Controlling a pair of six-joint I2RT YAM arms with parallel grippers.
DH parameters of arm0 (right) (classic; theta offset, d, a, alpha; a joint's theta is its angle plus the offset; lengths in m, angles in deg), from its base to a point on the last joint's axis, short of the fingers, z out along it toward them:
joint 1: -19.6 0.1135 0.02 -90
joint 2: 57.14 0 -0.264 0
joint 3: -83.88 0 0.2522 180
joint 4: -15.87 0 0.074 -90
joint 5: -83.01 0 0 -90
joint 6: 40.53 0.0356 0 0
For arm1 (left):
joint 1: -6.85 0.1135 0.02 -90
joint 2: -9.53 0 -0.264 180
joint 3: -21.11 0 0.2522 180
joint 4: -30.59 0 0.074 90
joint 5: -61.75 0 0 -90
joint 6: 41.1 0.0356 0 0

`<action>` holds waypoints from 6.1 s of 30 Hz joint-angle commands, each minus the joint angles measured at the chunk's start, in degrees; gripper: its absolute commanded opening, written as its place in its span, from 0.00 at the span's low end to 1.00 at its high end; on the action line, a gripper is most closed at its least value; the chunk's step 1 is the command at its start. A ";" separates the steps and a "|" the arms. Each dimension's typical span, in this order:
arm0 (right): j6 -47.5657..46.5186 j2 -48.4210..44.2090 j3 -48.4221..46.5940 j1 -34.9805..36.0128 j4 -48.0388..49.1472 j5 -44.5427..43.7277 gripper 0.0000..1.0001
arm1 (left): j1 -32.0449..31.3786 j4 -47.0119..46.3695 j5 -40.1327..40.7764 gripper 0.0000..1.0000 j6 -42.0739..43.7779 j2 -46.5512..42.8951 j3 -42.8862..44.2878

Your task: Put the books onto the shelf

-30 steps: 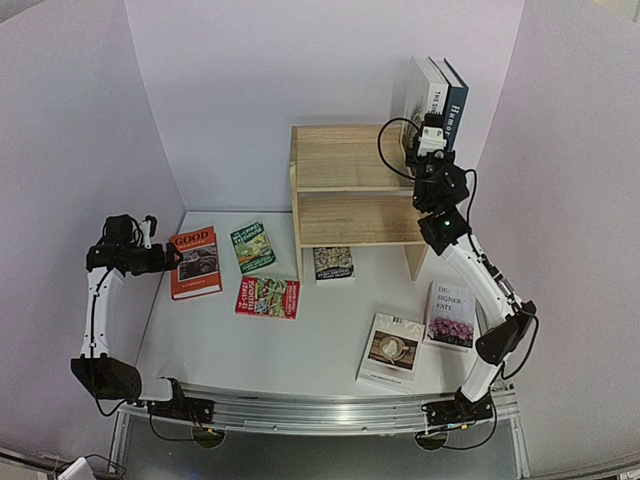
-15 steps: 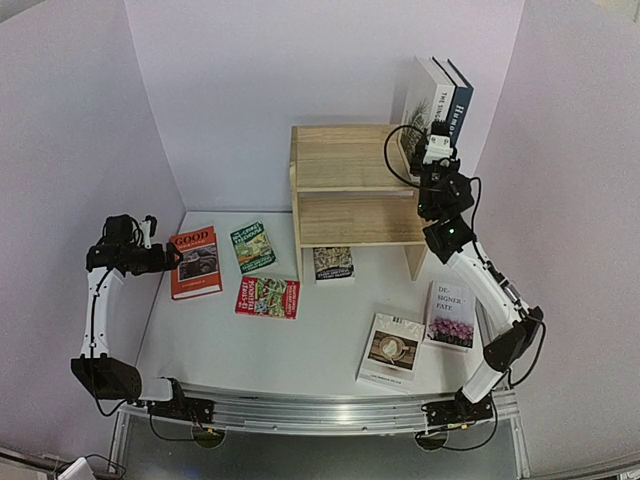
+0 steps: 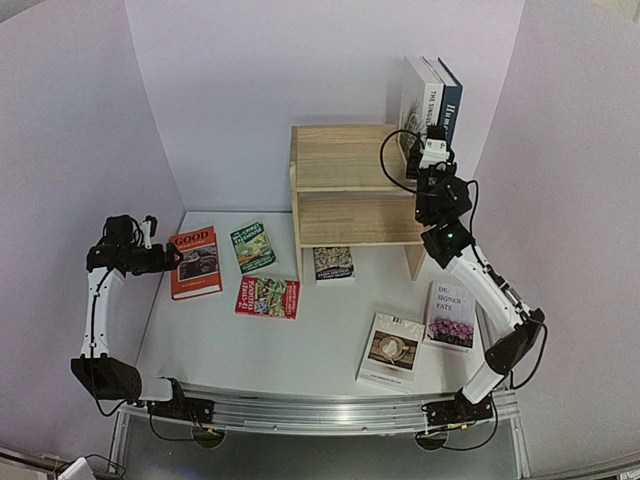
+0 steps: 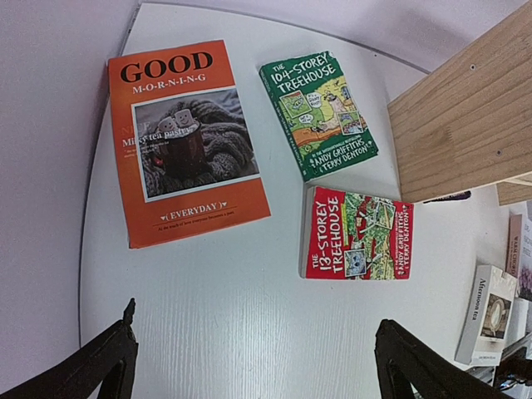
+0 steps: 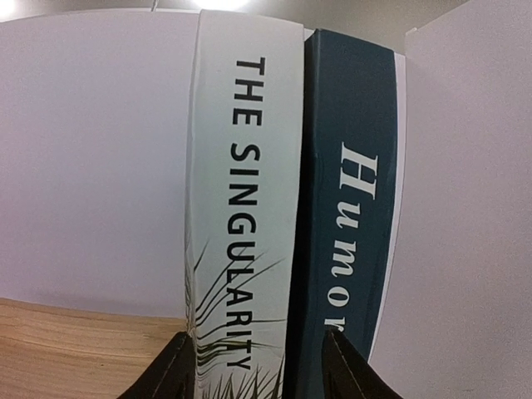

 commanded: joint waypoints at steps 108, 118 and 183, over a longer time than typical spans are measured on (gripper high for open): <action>120.62 65.56 -31.78 24.24 -18.57 76.72 0.88 | -36.33 -8.46 8.91 0.00 51.70 -21.52 -41.71; 126.92 62.87 -17.98 23.33 -1.83 75.64 0.89 | -36.46 -10.35 10.22 0.00 52.99 -19.25 -42.88; 36.84 9.39 10.23 23.86 -35.85 76.88 0.09 | -28.91 -1.33 -10.52 1.00 15.78 -18.48 -5.68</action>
